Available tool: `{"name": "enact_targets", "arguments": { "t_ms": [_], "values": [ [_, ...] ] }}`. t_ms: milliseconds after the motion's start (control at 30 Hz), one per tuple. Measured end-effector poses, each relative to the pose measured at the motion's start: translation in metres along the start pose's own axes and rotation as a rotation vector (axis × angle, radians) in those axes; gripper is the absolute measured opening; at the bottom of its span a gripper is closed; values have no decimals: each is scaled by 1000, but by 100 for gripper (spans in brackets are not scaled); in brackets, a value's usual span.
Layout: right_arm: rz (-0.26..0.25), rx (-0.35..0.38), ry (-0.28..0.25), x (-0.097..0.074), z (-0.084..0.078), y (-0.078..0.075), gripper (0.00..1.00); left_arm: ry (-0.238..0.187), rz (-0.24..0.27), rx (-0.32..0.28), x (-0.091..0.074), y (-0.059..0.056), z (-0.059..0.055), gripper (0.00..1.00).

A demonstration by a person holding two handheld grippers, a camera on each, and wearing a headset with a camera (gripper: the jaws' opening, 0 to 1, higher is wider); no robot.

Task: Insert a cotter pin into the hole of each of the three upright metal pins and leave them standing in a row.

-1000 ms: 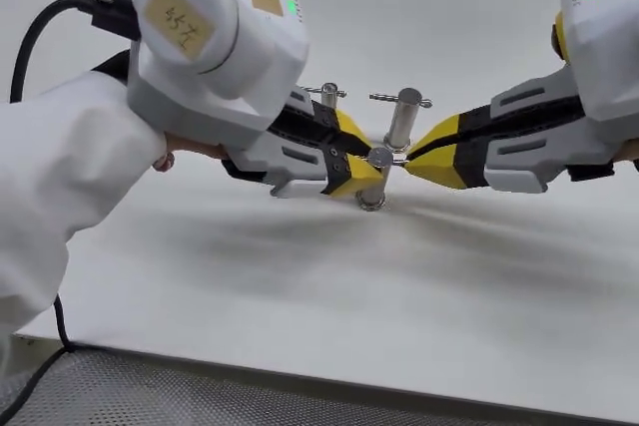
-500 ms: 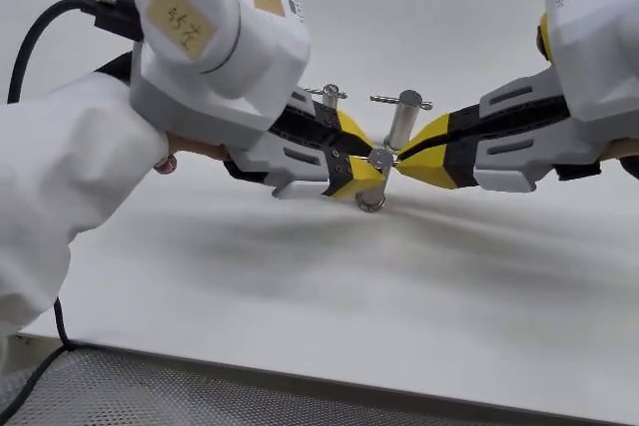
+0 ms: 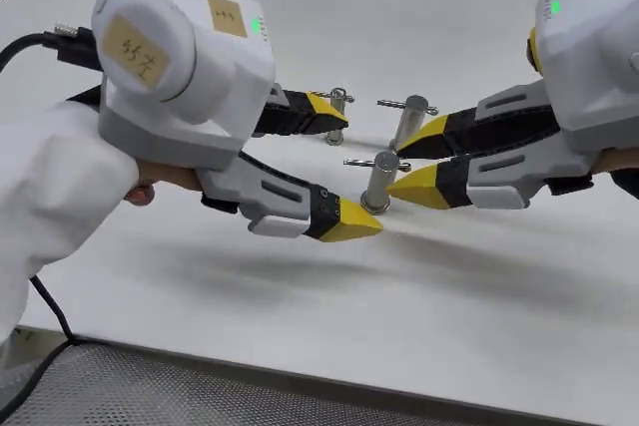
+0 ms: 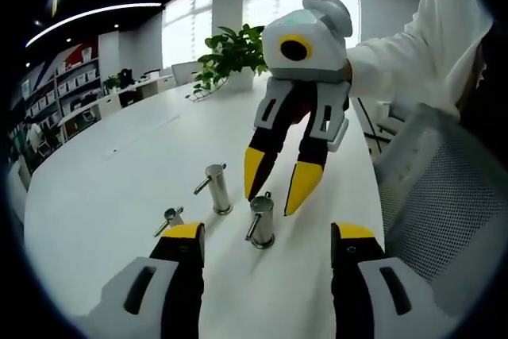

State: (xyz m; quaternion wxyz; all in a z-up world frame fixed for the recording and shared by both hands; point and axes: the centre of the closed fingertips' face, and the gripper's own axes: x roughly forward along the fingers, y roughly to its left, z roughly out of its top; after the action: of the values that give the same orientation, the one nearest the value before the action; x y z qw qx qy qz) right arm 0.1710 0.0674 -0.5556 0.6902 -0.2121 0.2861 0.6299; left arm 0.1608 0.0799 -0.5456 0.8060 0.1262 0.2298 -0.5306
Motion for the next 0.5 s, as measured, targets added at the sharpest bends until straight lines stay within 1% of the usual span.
{"name": "enact_targets", "arguments": {
  "t_ms": [33,133,200,267,333,467,500],
  "values": [
    [-1,1,0,1,0,0,18,-6,3,-8,-1,-1,0,70],
    [-6,6,2,4,0,-1,18,-7,13,-19,-5,-4,-1,78],
    [-1,17,-7,6,2,-2,17,-14,22,-26,-8,-6,0,83],
    [-3,17,-6,9,2,-2,16,-23,28,-35,-10,-8,1,91],
    [-4,16,-3,12,2,-2,16,-30,24,-49,-12,-11,2,98],
    [4,10,8,15,1,1,14,-25,17,-57,-16,-17,0,99],
    [8,-2,13,15,1,2,13,-27,17,-56,-17,-18,-1,99]
  ]
}}
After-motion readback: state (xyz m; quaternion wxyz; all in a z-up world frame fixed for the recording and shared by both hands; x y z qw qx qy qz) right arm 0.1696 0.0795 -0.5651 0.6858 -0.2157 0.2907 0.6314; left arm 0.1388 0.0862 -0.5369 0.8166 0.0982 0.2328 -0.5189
